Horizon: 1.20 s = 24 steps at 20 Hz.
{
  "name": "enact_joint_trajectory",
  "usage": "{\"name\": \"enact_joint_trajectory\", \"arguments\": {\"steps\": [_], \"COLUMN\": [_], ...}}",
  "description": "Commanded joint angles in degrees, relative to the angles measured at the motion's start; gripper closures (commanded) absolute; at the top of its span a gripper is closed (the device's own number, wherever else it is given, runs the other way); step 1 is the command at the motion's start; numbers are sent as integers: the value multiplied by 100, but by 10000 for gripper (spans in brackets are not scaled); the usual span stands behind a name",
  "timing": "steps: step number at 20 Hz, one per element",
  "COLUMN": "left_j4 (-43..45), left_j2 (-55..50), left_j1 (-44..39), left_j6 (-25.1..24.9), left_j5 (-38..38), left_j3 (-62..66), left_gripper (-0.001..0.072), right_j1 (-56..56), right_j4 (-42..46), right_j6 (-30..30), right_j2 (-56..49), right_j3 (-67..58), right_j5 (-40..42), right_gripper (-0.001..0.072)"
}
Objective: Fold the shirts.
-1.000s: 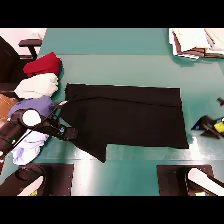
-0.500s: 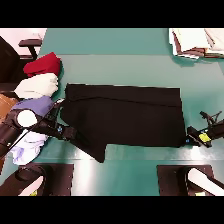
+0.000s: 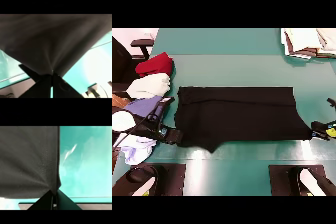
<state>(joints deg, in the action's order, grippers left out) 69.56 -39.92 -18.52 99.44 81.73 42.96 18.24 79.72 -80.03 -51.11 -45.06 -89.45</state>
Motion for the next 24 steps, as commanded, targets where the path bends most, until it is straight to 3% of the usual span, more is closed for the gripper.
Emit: {"name": "enact_joint_trajectory", "arguments": {"steps": [1, 5, 10, 14, 17, 18, 19, 20, 21, 23, 24], "left_j4": [479, 1567, 1886, 2000, 1875, 1759, 1661, 1633, 1541, 1523, 1473], "left_j2": [120, -686, -2774, -4312, -4747, -4756, -4752, -4752, -4750, -4750, -4750], "left_j1": [-31, -11, -11, 190, 564, 669, 737, 778, 780, 780, 780], "left_j6": [168, 98, -109, -85, -26, -46, -85, -85, -90, -94, -114], "left_j5": [-352, -1467, -3145, -3436, -3482, -3508, -3495, -3410, -3303, -2957, -2785], "left_j3": [442, 863, 1742, 2677, 3058, 3084, 3099, 3143, 3198, 3405, 3519], "left_gripper": [687, 686, 685, 684, 684, 682, 528, 212, 164, 171, 172], "right_j1": [-280, -927, -1283, -1351, -1300, -1244, -1226, -1139, -1067, -789, -654], "right_j4": [87, 83, 72, -269, -820, -1003, -1285, -1558, -1871, -2068, -2061], "right_j6": [-92, -162, -160, -155, -151, -109, 26, 151, 337, 470, 474], "right_j2": [-39, -1346, -3126, -4148, -4717, -4835, -4933, -4992, -5003, -4955, -4948], "right_j3": [-619, -1657, -3154, -4177, -4787, -4927, -5053, -5149, -5189, -5184, -5169], "right_j5": [-46, 411, 560, 658, 651, 656, 651, 651, 651, 463, 271], "right_gripper": [697, 697, 697, 697, 695, 637, 455, 336, 327, 319, 249]}}
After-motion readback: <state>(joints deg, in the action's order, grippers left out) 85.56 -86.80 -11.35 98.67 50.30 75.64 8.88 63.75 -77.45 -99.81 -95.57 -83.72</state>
